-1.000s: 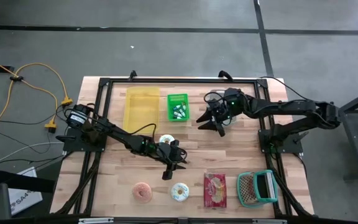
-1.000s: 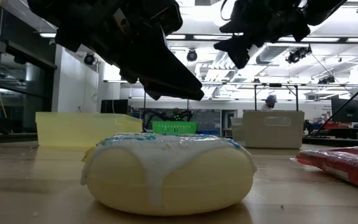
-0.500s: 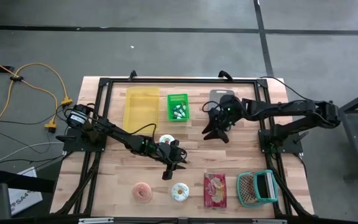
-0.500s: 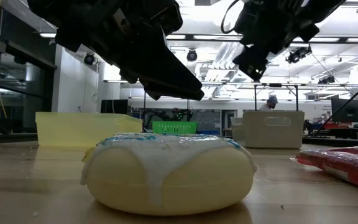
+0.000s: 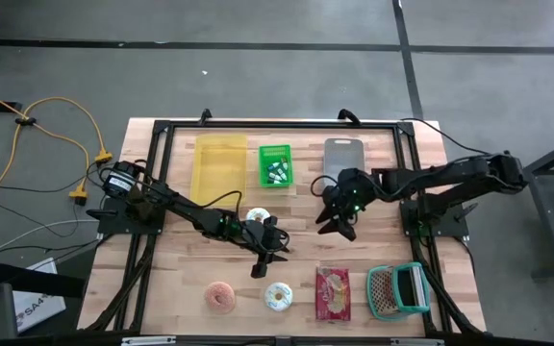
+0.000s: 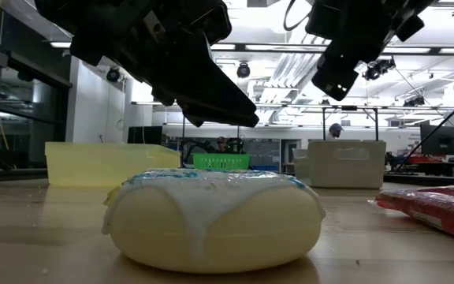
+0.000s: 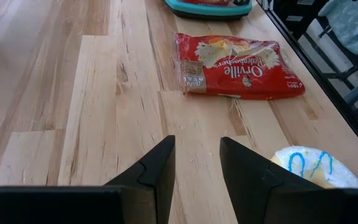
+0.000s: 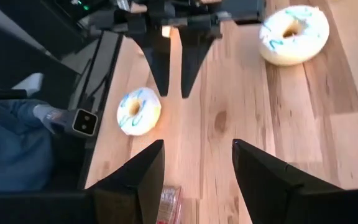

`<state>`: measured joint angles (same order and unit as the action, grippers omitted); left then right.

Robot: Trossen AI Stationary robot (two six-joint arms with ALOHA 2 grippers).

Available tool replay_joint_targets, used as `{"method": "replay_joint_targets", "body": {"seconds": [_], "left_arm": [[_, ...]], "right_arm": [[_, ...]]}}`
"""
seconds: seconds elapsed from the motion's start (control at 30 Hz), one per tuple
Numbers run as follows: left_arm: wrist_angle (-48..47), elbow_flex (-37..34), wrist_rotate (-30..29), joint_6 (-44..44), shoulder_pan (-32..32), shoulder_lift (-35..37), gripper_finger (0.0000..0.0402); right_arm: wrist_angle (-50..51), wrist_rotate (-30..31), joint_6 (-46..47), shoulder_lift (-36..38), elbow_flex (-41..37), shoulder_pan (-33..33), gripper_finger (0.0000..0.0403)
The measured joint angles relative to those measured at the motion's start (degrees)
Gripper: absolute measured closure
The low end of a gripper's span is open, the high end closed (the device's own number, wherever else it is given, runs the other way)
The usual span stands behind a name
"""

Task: Pick & Place Food Item
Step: Put the popcorn bag into the yellow bin

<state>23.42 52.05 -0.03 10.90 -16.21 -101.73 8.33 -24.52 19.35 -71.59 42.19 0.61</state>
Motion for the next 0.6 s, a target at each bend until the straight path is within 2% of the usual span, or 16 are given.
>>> {"method": "replay_joint_targets", "body": {"seconds": [0.3,0.6], "left_arm": [[0.00,0.00,0.00,0.00,0.00,0.00,0.0280],[0.00,0.00,0.00,0.00,0.01,0.00,0.0280]], "right_arm": [[1.53,2.41,3.18,-2.22,0.00,-4.86,0.0228],[-2.97,0.23,6.10,-11.73,-0.02,-9.74,0.0228]]}}
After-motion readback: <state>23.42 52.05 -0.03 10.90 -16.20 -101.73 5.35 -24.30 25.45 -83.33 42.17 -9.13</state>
